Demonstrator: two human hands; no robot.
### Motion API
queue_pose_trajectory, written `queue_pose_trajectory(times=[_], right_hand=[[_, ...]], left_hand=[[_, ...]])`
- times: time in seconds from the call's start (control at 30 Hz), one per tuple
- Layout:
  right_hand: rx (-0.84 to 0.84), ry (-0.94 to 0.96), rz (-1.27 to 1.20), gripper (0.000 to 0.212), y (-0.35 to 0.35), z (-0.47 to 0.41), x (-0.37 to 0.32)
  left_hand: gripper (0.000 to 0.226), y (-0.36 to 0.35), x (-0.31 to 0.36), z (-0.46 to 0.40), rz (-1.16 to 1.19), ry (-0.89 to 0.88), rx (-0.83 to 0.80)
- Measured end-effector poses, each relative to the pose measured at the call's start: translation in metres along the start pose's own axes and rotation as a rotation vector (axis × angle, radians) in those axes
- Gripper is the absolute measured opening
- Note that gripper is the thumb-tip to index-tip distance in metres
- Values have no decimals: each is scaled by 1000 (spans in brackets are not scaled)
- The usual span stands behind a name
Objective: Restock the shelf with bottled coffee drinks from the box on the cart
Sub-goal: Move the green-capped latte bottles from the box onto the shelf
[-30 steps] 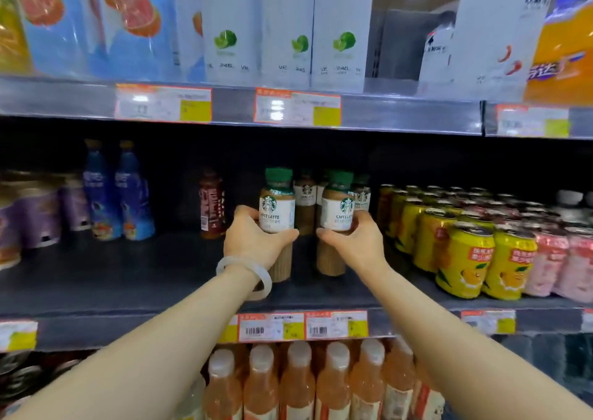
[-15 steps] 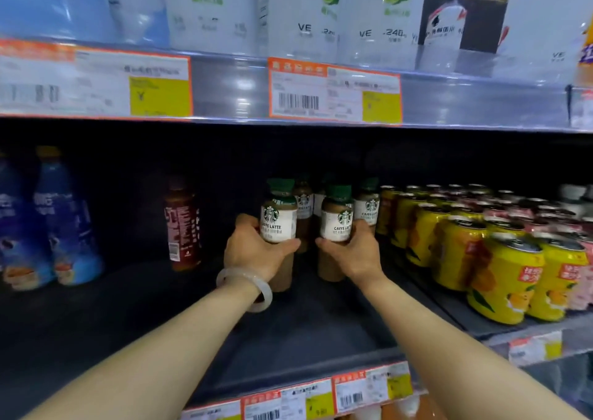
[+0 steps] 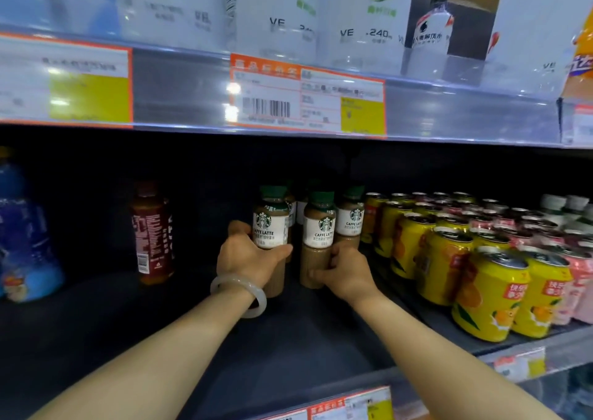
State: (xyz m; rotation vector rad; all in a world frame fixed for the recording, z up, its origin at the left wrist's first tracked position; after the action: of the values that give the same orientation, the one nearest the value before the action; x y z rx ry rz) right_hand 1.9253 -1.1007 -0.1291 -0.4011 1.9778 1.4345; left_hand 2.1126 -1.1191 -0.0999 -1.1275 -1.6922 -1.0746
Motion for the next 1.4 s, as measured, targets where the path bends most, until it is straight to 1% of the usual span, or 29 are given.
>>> queue_pose_trajectory(times=[0.07,0.13,0.3,0.83,1.0,1.07,1.13,1.17,1.2,1.23,1.27,1.3,1.4], right_hand=[[21,-12,66,43,0,-5,-1],[43,-22,110,40,0,-8,-1],[72,-63,228,41,3,-12,-2],[73,-39,250,39,7,-15,-2],[72,23,295,40,11,-10,-7],[40,51,306,40,9,-8,-9],[-89,88,223,37,-1,-7,-10],[-168,102,137,40,-8,-5,-11],[-233,113,57,49,-15,-3,-13],[-260,138,4,58,-20,-2,-15],[-259,171,-22,63,-23,-2,-18],[-243,204,-44,64,-26,-2,-21],[-174,215,-73,49,-28,-5,-23]], left_hand=[[56,-3,2,0,5,1,12],[55,-4,2,1,5,11,22],[58,-6,-3,3,-5,36,27],[60,-14,-4,6,-24,36,67],[59,-18,-1,5,-36,33,68],[59,-21,1,3,-50,29,71],[60,-25,3,2,-64,26,69],[60,-27,3,1,-69,28,68],[61,-30,3,0,-74,28,65],[62,-33,2,0,-77,27,59],[64,-35,3,0,-79,23,50],[65,-36,3,-1,-82,18,36],[69,-36,4,-4,-98,-5,-32]])
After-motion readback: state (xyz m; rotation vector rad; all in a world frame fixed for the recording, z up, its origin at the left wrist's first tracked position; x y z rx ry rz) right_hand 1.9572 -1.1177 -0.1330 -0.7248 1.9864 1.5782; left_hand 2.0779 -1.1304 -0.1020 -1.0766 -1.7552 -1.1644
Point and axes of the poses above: each hand's wrist, its own z-axis away from the middle knuckle, its own y-axis out of the back of the hand, x = y × z, the point moved 6 cm from there along -z, towards the middle knuckle, and after that the axes turned 8 degrees about z, right-handed, at the moved point
